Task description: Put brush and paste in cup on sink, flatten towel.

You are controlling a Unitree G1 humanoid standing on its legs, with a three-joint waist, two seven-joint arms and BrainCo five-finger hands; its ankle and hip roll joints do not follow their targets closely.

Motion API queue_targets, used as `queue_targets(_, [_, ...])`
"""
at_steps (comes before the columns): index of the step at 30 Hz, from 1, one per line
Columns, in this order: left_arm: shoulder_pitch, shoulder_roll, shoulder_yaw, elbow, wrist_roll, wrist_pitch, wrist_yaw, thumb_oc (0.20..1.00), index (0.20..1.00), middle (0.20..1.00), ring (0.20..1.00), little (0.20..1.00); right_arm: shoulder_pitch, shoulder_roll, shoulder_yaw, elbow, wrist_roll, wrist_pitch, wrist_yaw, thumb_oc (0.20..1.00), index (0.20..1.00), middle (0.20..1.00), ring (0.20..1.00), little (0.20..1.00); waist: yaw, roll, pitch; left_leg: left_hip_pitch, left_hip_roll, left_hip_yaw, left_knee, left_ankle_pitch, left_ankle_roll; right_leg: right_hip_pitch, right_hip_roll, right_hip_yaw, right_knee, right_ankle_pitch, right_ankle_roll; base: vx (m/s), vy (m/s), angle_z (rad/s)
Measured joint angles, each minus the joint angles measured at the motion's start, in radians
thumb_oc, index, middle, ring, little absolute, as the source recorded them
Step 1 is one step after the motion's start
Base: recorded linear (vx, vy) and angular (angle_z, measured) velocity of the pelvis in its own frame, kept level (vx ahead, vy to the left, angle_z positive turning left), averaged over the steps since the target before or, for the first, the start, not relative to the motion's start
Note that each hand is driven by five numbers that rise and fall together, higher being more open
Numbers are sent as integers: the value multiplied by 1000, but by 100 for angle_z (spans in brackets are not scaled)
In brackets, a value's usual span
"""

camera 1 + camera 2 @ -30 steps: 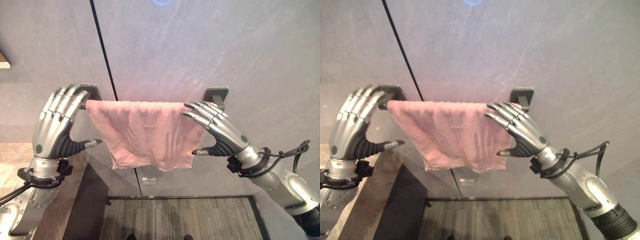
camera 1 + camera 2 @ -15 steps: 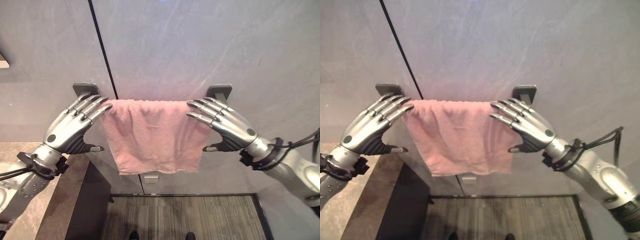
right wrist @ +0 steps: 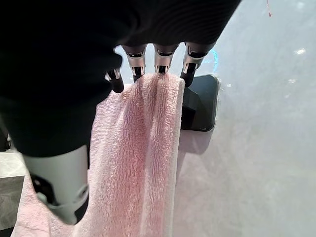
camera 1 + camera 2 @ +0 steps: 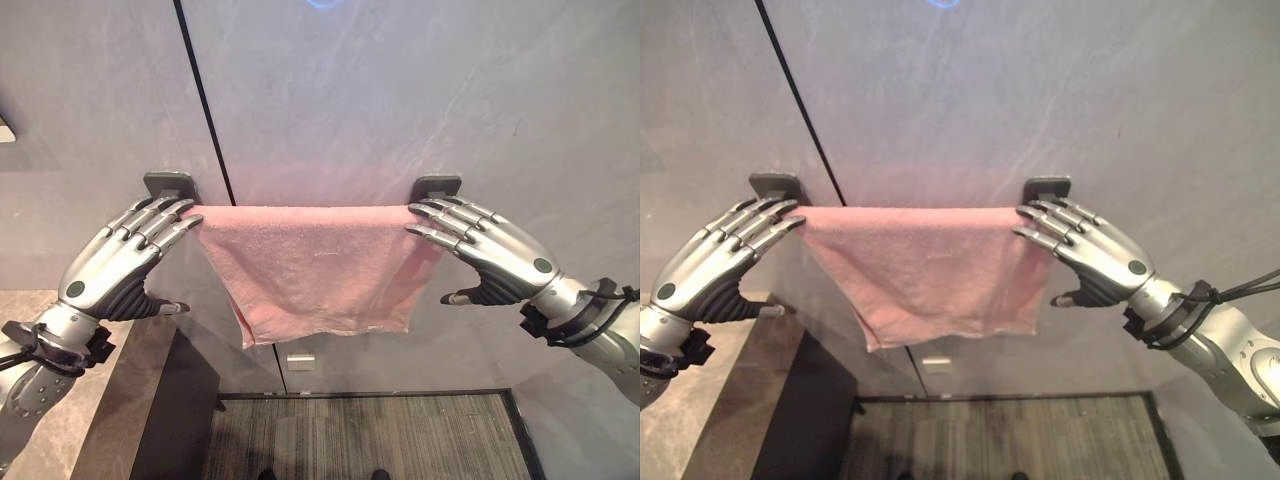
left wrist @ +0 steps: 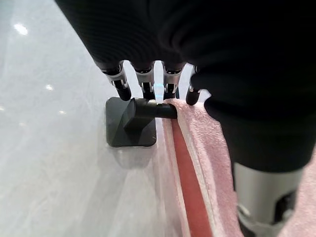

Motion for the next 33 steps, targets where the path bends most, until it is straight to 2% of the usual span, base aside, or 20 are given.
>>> queue_targets(8, [-9, -33, -5, 19, 0, 8, 1, 1000, 1000, 1000, 1000, 1000, 6, 68, -2, 13, -2, 1, 20, 1000, 1000, 1000, 1000, 1000, 0, -9, -9, 0, 0, -3, 0, 0, 1, -1, -1, -2, 0, -5, 4, 0, 0, 0])
queue_targets(10, [-39, -68, -33, 37, 0, 9, 2, 1000, 1000, 1000, 1000, 1000, 4, 142, 3, 27, 5, 1, 26, 1000, 1000, 1000, 1000, 1000, 0, -4, -14, 0, 0, -4, 0, -1, 1, -1, 0, -2, 0, -5, 4, 0, 0, 0])
queue_targets(12, [-71, -129, -66, 59, -1, 12, 11, 1000, 1000, 1000, 1000, 1000, -4, 265, 16, 52, 67, 2, 25, 1000, 1000, 1000, 1000, 1000, 0, -5, -26, 1, 0, -3, -3, -1, 0, 0, 0, -1, 0, -5, 3, 0, 0, 0])
queue_targets(14, [-106, -152, -88, 80, 0, 18, 17, 1000, 1000, 1000, 1000, 1000, -18, 303, 30, 72, 115, 8, 26, 1000, 1000, 1000, 1000, 1000, 0, 3, -25, 1, 0, -4, -3, -1, 1, -1, 0, -1, 0, -5, 4, 0, 0, 0])
queue_targets(19, [-201, -303, -175, 160, -9, 28, 92, 1000, 1000, 1000, 1000, 1000, -54, 485, 68, 139, 250, 11, -5, 1000, 1000, 1000, 1000, 1000, -1, 8, -34, 0, 2, -6, -5, 1, -5, -2, 1, 0, 0, -4, -1, 0, 0, 0])
queue_targets(21, [-211, -323, -198, 162, -12, 49, 128, 1000, 1000, 1000, 1000, 1000, -60, 500, 90, 139, 322, 34, -19, 1000, 1000, 1000, 1000, 1000, 0, 8, -36, -2, 2, 2, -5, 1, -6, -9, 0, 2, 0, -1, -2, -16, 1, -9])
queue_targets(25, [-216, -376, -208, 177, -30, 52, 183, 1000, 1000, 1000, 1000, 1000, -64, 553, 127, 133, 433, 32, -46, 1000, 1000, 1000, 1000, 1000, -2, 15, -31, -2, 2, 8, -5, 2, -5, -13, 1, 7, 0, 3, -6, -4, 0, -4])
queue_targets(27, [-223, -453, -208, 207, -101, 50, 229, 1000, 1000, 1000, 1000, 1000, -66, 632, 147, 136, 534, 32, -66, 1000, 1000, 1000, 1000, 1000, -5, 20, -27, -1, 3, 11, -4, 4, -3, -15, 2, 10, 0, 5, -7, -28, -3, -5])
queue_targets(28, [-225, -519, -206, 209, -160, 53, 249, 1000, 1000, 1000, 1000, 1000, -56, 695, 154, 122, 597, 28, -80, 1000, 1000, 1000, 1000, 1000, -8, 22, -25, -1, 3, 15, -4, 7, -4, -16, 2, 15, 0, 9, -4, -24, -10, -8])
queue_targets(33, [-196, -593, -212, 198, -361, 30, 265, 1000, 1000, 1000, 1000, 1000, 35, 710, 157, 67, 753, 2, -88, 1000, 1000, 1000, 1000, 1000, -13, 13, -18, 3, 3, 26, 0, 7, -5, -17, 3, 22, 0, 11, -5, -6, -6, -5])
